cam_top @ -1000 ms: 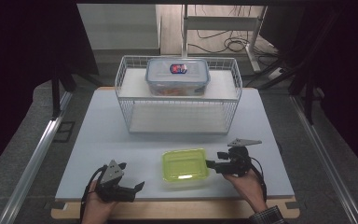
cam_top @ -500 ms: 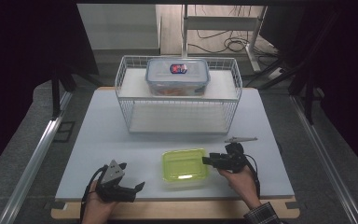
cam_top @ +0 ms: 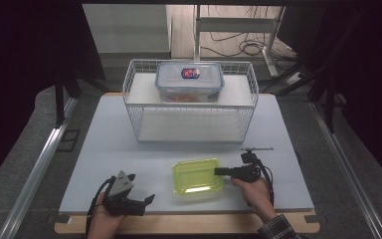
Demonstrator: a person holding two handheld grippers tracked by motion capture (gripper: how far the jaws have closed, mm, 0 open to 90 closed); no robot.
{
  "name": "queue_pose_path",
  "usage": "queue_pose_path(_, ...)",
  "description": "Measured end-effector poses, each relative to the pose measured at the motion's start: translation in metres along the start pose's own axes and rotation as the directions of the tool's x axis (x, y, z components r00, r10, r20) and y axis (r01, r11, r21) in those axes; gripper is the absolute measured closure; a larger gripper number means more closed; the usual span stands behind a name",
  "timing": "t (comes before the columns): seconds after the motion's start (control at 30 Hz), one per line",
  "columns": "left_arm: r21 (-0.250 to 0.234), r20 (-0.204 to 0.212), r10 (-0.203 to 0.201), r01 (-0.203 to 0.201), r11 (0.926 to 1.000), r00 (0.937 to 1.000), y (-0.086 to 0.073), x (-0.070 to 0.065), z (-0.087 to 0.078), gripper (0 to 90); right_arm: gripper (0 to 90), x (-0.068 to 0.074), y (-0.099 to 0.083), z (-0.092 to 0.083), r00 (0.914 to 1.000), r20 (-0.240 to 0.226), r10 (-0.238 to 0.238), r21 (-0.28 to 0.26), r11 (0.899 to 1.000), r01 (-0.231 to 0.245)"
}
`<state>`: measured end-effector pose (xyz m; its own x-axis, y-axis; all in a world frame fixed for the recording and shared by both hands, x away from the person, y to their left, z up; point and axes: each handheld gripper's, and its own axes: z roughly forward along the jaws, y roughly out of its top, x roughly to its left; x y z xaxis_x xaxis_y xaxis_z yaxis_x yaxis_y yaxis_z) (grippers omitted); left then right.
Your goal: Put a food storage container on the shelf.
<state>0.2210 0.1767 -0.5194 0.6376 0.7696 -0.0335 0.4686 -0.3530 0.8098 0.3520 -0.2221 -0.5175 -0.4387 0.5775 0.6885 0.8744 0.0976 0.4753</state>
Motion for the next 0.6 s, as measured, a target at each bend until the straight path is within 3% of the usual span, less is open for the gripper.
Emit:
queue_pose_path(0.13, -0.002, -0.001, -0.002, 0.002, 1.0000, 1.0000, 0.000, 0.000, 0.000, 5.3, 79.9, 0.001, 0.001, 0.000, 0.9983, -0.052, 0.027, 0.014, 1.000, -0.026)
queue_pose_path(0.27, -0.004, -0.003, -0.001, 0.001, 1.0000, 1.0000, 0.000, 0.000, -0.001, 5.3, 80.2, 0.006, 0.003, 0.000, 0.9995, -0.032, 0.002, 0.025, 1.000, -0.001)
queue_pose_path(0.6, -0.007, -0.006, -0.006, 0.006, 1.0000, 1.0000, 0.000, 0.001, -0.002, 5.3, 80.2, 0.016, 0.011, -0.014, 0.9968, -0.080, -0.011, -0.037, 0.999, 0.008)
